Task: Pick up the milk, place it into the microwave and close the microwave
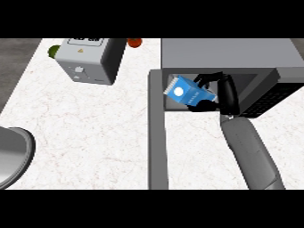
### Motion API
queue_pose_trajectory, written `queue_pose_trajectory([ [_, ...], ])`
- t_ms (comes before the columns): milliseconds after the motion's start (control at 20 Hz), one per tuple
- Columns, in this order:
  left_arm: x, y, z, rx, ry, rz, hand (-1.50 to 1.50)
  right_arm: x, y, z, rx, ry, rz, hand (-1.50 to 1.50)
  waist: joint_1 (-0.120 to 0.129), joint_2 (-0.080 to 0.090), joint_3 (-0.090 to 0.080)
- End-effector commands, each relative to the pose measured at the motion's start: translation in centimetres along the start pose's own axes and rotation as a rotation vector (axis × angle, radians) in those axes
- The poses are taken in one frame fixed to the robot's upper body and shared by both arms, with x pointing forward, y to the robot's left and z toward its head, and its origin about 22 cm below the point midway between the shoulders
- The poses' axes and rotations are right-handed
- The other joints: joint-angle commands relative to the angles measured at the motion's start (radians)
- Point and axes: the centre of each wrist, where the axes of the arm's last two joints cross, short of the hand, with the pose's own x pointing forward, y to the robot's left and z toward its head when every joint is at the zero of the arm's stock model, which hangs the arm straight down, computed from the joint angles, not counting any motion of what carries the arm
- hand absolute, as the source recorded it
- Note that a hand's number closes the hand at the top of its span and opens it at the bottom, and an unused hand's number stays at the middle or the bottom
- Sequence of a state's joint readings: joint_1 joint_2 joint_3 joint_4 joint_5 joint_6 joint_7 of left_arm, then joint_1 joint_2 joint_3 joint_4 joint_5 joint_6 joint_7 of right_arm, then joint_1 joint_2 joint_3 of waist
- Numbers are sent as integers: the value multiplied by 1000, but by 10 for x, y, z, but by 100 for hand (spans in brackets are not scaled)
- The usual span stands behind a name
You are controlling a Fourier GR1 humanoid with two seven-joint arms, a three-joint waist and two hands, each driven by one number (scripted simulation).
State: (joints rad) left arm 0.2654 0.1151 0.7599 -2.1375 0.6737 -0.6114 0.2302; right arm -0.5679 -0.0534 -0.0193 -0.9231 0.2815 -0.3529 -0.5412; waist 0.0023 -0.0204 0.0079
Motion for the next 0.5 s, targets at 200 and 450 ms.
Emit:
queue_pose_trajectory([
  [200,-8,-2,-6,-29,7,30,-150,-5,1,-38,-18,111,150,150,65,40,-8],
  [450,-10,2,-15,-53,-14,20,-150,-8,-8,-43,-91,92,199,150,90,50,-9],
])
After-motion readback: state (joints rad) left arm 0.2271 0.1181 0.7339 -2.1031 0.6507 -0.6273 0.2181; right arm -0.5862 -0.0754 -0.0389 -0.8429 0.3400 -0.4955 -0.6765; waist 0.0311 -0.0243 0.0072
